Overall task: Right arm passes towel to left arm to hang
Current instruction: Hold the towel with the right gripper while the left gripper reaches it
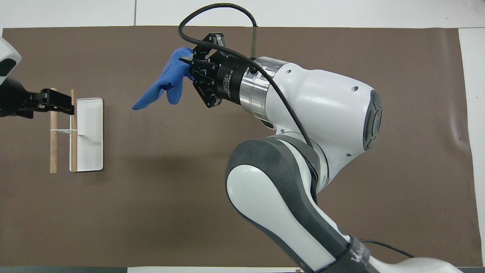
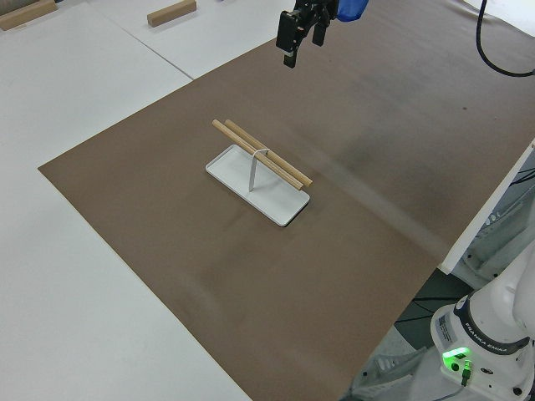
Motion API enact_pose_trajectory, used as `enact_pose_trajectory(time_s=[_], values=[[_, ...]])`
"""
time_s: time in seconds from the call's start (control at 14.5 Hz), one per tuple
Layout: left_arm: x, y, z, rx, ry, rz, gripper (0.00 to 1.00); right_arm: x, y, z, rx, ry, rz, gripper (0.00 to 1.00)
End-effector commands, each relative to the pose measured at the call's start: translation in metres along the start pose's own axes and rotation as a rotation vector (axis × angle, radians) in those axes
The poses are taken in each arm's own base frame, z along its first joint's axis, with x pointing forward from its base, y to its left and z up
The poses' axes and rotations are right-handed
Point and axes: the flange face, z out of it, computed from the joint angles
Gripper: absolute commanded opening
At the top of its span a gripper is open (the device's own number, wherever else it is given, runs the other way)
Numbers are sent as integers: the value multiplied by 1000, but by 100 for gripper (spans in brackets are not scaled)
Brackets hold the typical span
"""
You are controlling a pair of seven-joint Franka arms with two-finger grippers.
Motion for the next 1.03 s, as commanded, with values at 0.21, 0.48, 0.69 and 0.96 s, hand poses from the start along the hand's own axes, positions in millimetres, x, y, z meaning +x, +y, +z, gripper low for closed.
enact_pose_trajectory(time_s=[0.21,0.48,0.69,0.96], values=[[-17,42,-2,-193,-79,-440,100,-13,21,30,37,-38,73,0],[-21,75,6,-236,-113,-929,100,-15,25,32,31,-39,71,0],[-34,81,22,-284,-138,-1170,100,-15,27,33,27,-38,70,0],[-39,93,34,-397,-206,-1474,100,-11,31,36,16,-31,68,0]])
